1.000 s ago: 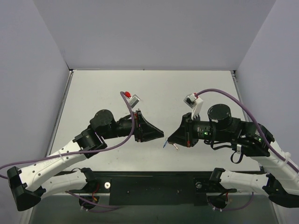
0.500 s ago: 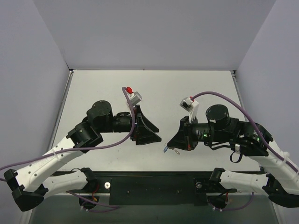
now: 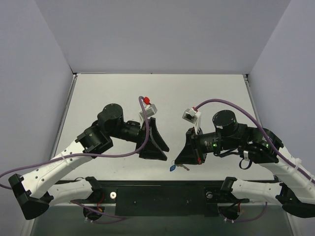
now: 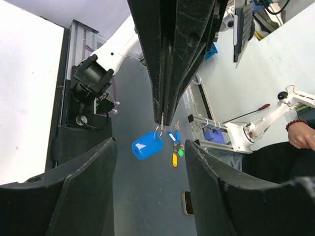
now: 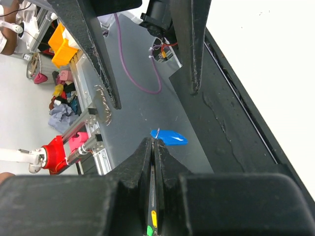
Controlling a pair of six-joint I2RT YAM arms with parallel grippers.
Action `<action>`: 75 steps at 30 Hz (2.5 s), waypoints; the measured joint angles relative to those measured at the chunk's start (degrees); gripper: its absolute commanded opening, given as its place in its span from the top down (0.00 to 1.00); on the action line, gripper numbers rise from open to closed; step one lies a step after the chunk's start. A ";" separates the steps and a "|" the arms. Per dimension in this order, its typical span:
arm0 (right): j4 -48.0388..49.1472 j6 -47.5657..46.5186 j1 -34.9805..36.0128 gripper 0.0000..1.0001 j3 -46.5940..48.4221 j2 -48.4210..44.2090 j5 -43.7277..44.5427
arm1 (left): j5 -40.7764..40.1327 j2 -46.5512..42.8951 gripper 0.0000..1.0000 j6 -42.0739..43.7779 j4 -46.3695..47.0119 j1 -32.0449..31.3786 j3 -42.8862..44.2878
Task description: Remove the keys from the keyring
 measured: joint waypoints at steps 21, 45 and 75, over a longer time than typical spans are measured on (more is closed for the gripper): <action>1.16 -0.17 0.00 1.00 0.00 0.63 -0.68 | 4.04 3.56 0.57 -3.96 7.19 -1.53 -1.75; 1.14 -0.11 0.00 1.00 0.00 0.81 2.27 | 2.23 3.56 0.79 -3.58 7.15 -3.50 -2.27; 1.77 0.13 0.02 1.00 -0.76 -0.66 12.92 | -12.09 0.83 1.00 -8.00 6.27 -3.72 -4.55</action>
